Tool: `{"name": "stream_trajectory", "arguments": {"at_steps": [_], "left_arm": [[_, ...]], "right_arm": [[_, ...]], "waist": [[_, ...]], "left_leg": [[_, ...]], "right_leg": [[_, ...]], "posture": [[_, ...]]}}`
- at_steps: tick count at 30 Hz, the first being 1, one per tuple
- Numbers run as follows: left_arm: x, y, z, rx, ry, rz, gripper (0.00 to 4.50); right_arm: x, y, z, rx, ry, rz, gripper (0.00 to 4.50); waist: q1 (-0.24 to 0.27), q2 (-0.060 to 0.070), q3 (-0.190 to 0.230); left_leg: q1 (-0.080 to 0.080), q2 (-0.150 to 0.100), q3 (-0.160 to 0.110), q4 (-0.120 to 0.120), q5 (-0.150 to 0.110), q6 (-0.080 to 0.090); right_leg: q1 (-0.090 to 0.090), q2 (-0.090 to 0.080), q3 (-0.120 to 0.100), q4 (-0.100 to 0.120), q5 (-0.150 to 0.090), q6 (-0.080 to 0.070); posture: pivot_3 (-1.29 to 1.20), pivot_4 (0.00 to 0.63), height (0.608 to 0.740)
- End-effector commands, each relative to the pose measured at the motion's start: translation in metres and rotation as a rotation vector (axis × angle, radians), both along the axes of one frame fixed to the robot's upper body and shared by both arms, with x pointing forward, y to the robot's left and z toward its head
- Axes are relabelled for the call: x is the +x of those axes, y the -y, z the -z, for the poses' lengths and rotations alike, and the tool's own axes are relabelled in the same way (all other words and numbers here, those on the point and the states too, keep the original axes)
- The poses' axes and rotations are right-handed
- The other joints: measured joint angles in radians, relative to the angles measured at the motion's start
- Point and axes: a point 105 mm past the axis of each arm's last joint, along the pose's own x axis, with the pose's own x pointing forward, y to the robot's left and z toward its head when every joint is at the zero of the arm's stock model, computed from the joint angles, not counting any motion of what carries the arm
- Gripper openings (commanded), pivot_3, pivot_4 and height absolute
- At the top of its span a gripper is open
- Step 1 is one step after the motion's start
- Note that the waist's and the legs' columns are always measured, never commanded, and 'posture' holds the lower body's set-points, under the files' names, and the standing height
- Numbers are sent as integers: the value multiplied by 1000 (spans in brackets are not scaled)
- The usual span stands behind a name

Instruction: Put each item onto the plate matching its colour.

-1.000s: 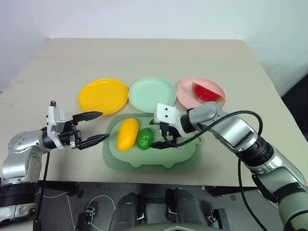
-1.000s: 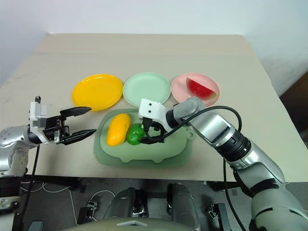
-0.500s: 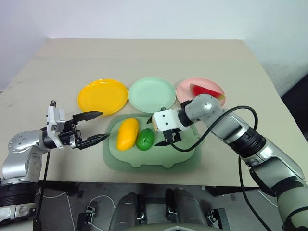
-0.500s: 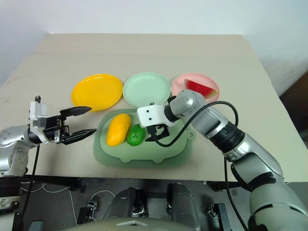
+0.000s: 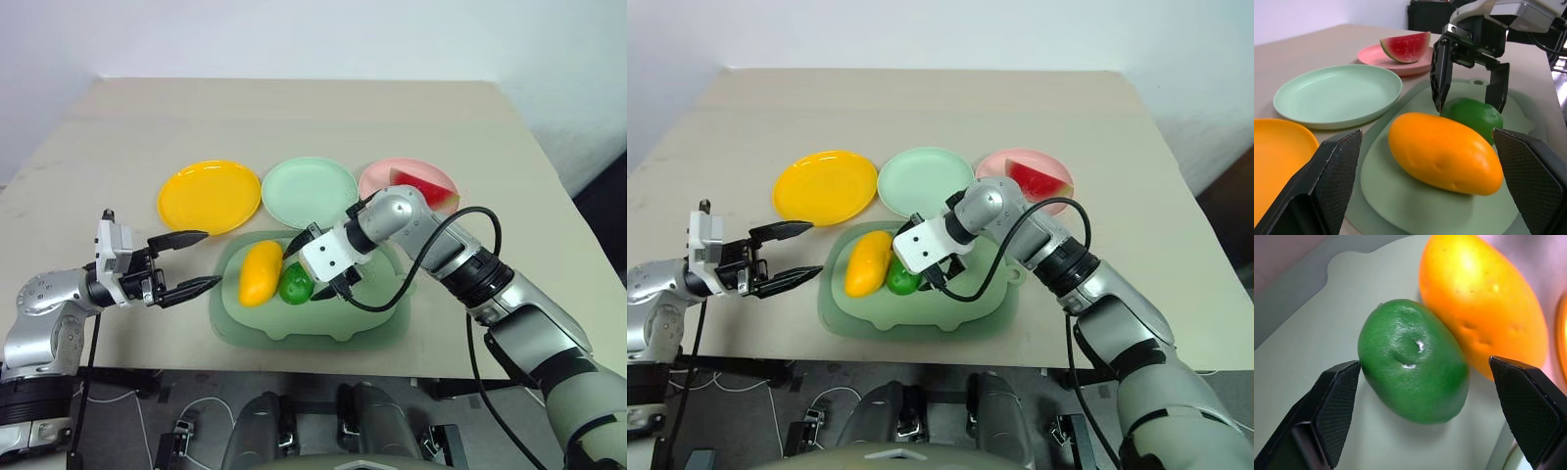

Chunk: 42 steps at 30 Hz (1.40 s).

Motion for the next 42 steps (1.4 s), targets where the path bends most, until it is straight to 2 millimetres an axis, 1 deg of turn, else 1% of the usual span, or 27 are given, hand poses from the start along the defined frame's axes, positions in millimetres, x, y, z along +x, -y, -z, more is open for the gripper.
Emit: {"name": "stream_trajectory", "arguments": {"at_steps": [1,8,9,10,12,15,16,18,24,29,32,33,35,36,37,38,39,40,42], "left_arm": [[-3,-1,-11,7,57,-5,4500],[-2,0,-11,4,56,-6,4500],[-3,0,-10,3,55,-6,4500],[-3,0,-10,4,54,-6,4500],[-3,0,-10,3,54,-6,4500],[-2,1,-10,2,56,-8,4500],[-2,1,-10,2,57,-8,4500],[-2,1,-10,1,57,-8,4500],[0,1,-9,-3,58,-9,4500],[1,1,-9,-8,61,-12,4500],[1,-2,-10,-8,64,-27,4500],[1,-3,-10,-8,64,-31,4500],[1,-8,-12,-8,58,-45,4500],[0,-9,-12,-7,55,-48,4500],[-1,-11,-12,-6,53,-53,4500],[-1,-12,-12,-5,53,-56,4500],[-2,-12,-12,-4,52,-58,4500],[-3,-12,-12,-4,50,-59,4500],[-4,-13,-12,-1,45,-61,4500]], "right_arm": [[0,-7,-10,8,49,-40,4485],[7,-6,-5,-21,64,-31,4485],[9,-5,-5,-23,68,-28,4100],[9,-5,-5,-24,67,-24,3892],[11,-4,-5,-26,65,-15,3268],[11,-2,-4,-37,55,-9,3268],[11,-1,-4,-38,53,-8,2944],[10,0,-5,-38,49,-8,2671],[4,7,-9,-28,10,-4,2663],[-3,12,-40,131,-104,60,2662],[-6,19,-70,279,-219,144,2662],[-6,20,-76,310,-238,167,2662],[8,22,-90,402,-291,295,2662],[14,23,-95,432,-309,344,2662],[25,24,-99,467,-322,420,2662],[32,24,-101,485,-329,468,2662],[44,23,-102,513,-346,547,2662],[55,22,-100,523,-364,619,2662],[69,18,-96,531,-376,707,2662]], "waist": [[0,0,0],[0,0,0],[-1,0,0],[-1,0,0],[-1,0,0],[-1,0,0],[-1,0,0],[-1,0,0],[0,0,0],[0,0,0],[1,0,0],[2,0,0],[1,0,0],[-1,0,0],[-3,0,0],[-4,0,0],[-5,0,0],[-6,0,0],[-4,0,0]], "left_leg": [[0,0,0,0,0,0],[0,0,0,1,0,0],[0,0,0,1,0,0],[0,0,0,1,0,0],[0,0,0,1,0,0],[0,0,0,1,0,0],[0,0,0,1,0,0],[0,0,0,1,0,0],[0,0,0,1,0,0],[0,0,0,1,0,0],[0,0,-1,1,0,0],[0,0,-1,1,0,0],[0,0,-2,2,0,-1],[0,0,-2,2,-1,-2],[0,0,-2,2,-1,-3],[0,0,-2,1,-1,-3],[0,0,-2,1,-1,-4],[0,0,-2,1,0,-5],[0,0,-2,0,0,-5]], "right_leg": [[0,0,0,0,0,0],[0,0,0,1,0,0],[0,0,0,1,0,0],[0,0,0,1,0,0],[0,0,0,1,0,0],[0,0,0,1,0,0],[0,0,0,1,0,0],[0,0,0,1,0,0],[0,0,0,1,0,0],[0,0,0,1,0,0],[0,0,0,1,0,-1],[0,0,0,1,1,-1],[0,-1,0,1,1,-2],[0,-1,0,0,2,-3],[0,-1,-1,0,2,-4],[0,-1,-1,1,2,-4],[-1,-1,-1,1,3,-5],[-1,-1,-1,1,3,-5],[-2,-1,-1,1,3,-6]], "posture": [[0,150,696],[0,150,696],[0,150,696],[0,150,696],[0,150,696],[0,150,696],[0,150,696],[0,150,696],[0,150,696],[0,150,696],[0,150,696],[0,150,696],[0,150,696],[0,150,696],[0,150,696],[0,150,696],[0,150,696],[0,150,696],[0,150,696]]}}
